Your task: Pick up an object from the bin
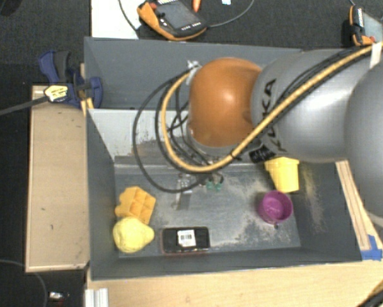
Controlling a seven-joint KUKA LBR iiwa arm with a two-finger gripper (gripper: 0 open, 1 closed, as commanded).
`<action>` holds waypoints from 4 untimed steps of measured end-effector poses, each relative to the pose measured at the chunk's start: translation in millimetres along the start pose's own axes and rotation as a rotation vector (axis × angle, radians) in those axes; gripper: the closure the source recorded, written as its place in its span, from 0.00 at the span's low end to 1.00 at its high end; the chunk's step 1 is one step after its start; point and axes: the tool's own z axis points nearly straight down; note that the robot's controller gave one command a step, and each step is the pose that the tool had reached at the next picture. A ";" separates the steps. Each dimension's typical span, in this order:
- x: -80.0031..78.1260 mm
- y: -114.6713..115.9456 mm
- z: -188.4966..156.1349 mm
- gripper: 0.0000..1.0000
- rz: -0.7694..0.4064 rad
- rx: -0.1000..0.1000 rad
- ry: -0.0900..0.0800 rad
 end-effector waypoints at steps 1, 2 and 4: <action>-2.0 -0.9 -4.1 0.00 0.007 -0.001 -0.007; -6.6 62.2 111.7 0.00 -0.100 -0.001 -0.001; -7.7 60.9 107.6 0.00 -0.098 -0.002 -0.005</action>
Offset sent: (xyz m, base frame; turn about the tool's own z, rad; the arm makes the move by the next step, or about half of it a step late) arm 0.0071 0.0601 -0.1081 -0.0932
